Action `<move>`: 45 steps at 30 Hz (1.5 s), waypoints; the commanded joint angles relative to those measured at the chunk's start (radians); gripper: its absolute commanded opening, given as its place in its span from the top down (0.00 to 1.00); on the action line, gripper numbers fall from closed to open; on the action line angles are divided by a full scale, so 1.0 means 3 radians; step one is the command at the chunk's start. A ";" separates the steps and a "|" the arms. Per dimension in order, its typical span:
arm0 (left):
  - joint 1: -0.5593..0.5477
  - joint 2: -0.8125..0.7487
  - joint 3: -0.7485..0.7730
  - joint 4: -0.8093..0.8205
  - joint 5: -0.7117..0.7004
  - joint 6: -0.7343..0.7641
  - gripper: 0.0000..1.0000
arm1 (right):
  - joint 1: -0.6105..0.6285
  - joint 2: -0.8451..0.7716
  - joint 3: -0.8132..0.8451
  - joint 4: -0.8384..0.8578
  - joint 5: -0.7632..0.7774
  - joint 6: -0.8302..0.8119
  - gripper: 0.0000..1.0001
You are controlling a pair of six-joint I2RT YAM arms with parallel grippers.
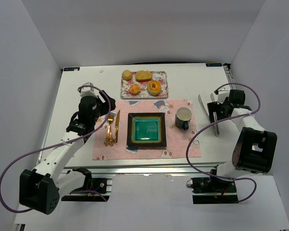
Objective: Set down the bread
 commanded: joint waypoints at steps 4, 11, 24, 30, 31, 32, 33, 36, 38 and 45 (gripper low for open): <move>0.0023 -0.0092 -0.0013 -0.0028 0.0015 -0.0015 0.13 | -0.0007 0.0305 -0.0037 0.0280 0.0000 0.0116 0.12; 0.0023 -0.0123 -0.0085 0.0003 -0.0010 -0.0081 0.13 | -0.0007 0.0607 0.0014 0.0351 -0.0113 0.0157 0.16; 0.0023 -0.0204 -0.0080 -0.0058 -0.0077 -0.0081 0.13 | -0.0007 0.0639 0.0101 0.0269 -0.0240 -0.0063 0.86; 0.0023 -0.0189 -0.0044 -0.0064 -0.0041 -0.0056 0.13 | 0.0044 0.0469 0.0795 -0.0108 -0.0634 -0.0298 0.85; 0.0023 -0.0184 -0.0044 -0.0064 -0.0031 -0.0051 0.13 | 0.0100 0.0484 0.0943 -0.0210 -0.0705 -0.0349 0.81; 0.0023 -0.0184 -0.0044 -0.0053 -0.0021 -0.0051 0.13 | 0.0141 0.0520 0.1076 -0.0307 -0.0777 -0.0430 0.80; 0.0023 -0.0184 -0.0049 -0.0048 -0.0021 -0.0045 0.13 | 0.0192 0.0535 0.1311 -0.0440 -0.0808 -0.0472 0.79; 0.0023 -0.0184 -0.0064 -0.0033 -0.0021 -0.0061 0.12 | 0.0422 0.0581 0.1634 -0.0538 -0.0860 -0.0584 0.74; 0.0023 -0.0199 -0.0069 -0.0023 -0.0021 -0.0076 0.13 | 0.0622 0.0642 0.1773 -0.0594 -0.0799 -0.0676 0.70; 0.0023 -0.0307 -0.0100 -0.0094 -0.0082 -0.0076 0.13 | 0.1261 0.0919 0.2253 -0.0651 -0.0624 -0.0713 0.64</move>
